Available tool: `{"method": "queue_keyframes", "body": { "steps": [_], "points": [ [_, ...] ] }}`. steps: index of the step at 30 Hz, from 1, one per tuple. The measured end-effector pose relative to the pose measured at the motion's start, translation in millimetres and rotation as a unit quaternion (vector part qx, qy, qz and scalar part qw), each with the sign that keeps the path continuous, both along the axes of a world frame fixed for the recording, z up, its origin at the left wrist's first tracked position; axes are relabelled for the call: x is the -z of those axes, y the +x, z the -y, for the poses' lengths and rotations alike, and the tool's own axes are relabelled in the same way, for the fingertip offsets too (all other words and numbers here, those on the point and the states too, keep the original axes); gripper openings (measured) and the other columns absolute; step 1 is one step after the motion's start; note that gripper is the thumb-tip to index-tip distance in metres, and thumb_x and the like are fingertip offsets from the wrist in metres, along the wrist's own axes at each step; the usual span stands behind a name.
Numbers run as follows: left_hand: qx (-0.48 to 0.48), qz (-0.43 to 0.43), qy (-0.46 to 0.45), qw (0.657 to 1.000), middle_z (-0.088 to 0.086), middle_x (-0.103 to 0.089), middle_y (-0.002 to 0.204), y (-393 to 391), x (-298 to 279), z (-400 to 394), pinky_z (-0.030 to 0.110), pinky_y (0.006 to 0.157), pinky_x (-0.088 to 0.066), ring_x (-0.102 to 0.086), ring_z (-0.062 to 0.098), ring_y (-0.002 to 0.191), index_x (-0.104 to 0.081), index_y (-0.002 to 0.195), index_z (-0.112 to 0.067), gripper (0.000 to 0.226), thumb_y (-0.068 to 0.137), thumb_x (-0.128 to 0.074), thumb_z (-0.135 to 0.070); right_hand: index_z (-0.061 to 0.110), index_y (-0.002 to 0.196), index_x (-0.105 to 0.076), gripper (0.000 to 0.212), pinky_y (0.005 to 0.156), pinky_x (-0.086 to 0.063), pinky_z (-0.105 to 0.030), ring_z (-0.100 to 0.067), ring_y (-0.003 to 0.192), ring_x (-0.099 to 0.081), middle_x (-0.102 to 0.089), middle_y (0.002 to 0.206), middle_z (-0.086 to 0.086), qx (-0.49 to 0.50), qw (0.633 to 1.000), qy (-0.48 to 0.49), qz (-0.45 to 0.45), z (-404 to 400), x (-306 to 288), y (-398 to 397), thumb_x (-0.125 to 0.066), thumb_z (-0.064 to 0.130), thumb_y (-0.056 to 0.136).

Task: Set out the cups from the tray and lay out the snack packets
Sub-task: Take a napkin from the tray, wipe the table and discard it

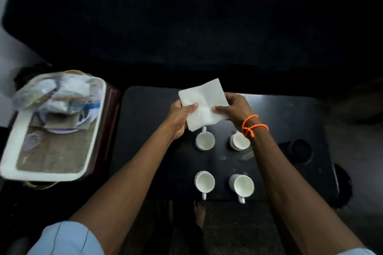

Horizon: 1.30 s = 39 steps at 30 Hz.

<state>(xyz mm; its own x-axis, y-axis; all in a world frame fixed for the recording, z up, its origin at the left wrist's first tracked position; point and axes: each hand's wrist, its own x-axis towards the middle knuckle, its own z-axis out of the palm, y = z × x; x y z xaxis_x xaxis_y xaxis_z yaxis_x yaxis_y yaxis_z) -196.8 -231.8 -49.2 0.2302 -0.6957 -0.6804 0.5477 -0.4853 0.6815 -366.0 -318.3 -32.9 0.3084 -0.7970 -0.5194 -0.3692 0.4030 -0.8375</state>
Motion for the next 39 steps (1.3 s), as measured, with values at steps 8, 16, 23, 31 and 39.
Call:
{"method": "queue_keyframes", "body": {
  "steps": [8, 16, 23, 31, 39],
  "points": [
    [0.077, 0.012, 0.062, 0.995, 0.019, -0.075, 0.113, -150, 2, 39, 0.054, 0.092, -0.061, -0.074, 0.035, 0.1, -0.065, 0.108, -0.007, 0.032, 0.082, -0.076, 0.009, 0.008, 0.109, -0.073, 0.045, 0.082, -0.06, -0.04, -0.03, 0.09, -0.071, -0.075, 0.097, -0.012, 0.098, 0.973, -0.138, -0.155, -18, -3, -127, -0.078, -0.004, 0.066],
    [0.174, 0.045, 0.033, 0.983, 0.009, -0.077, 0.11, -282, 0, 33, 0.051, 0.088, -0.063, -0.075, 0.035, 0.101, -0.064, 0.106, -0.028, 0.043, 0.08, -0.073, 0.004, 0.013, 0.113, -0.076, 0.042, 0.088, -0.048, -0.024, -0.02, 0.095, -0.066, -0.07, 0.105, -0.005, 0.195, 0.934, -0.177, -0.241, -53, -9, -238, -0.071, -0.001, 0.074],
    [0.211, -0.025, 0.037, 0.976, 0.013, -0.077, 0.117, -369, 1, 17, 0.05, 0.096, -0.061, -0.074, 0.031, 0.109, -0.071, 0.125, -0.014, 0.045, 0.087, -0.06, 0.009, 0.014, 0.116, -0.075, 0.038, 0.096, -0.047, -0.024, -0.027, 0.111, -0.068, -0.074, 0.117, -0.01, 0.141, 0.928, -0.141, -0.315, -56, -10, -307, -0.066, 0.003, 0.08],
    [0.187, -0.114, 0.064, 0.974, 0.016, -0.076, 0.118, -399, -2, 11, 0.033, 0.074, -0.066, -0.075, 0.021, 0.091, -0.069, 0.127, -0.009, 0.042, 0.092, -0.052, 0.008, 0.019, 0.115, -0.077, 0.04, 0.088, -0.046, -0.022, -0.026, 0.11, -0.07, -0.076, 0.114, -0.009, 0.009, 0.923, -0.089, -0.373, -38, -15, -334, -0.064, 0.006, 0.08],
    [0.115, -0.224, 0.127, 0.959, 0.018, -0.076, 0.079, -377, 0, 35, 0.039, 0.058, -0.065, -0.076, 0.029, 0.066, -0.064, 0.11, 0.003, 0.034, 0.09, -0.036, 0.008, 0.017, 0.118, -0.074, 0.034, 0.096, -0.052, -0.037, -0.036, 0.116, -0.065, -0.071, 0.122, -0.017, -0.1, 0.888, -0.024, -0.449, 6, 3, -313, -0.067, 0.02, 0.085]
  ]
}}
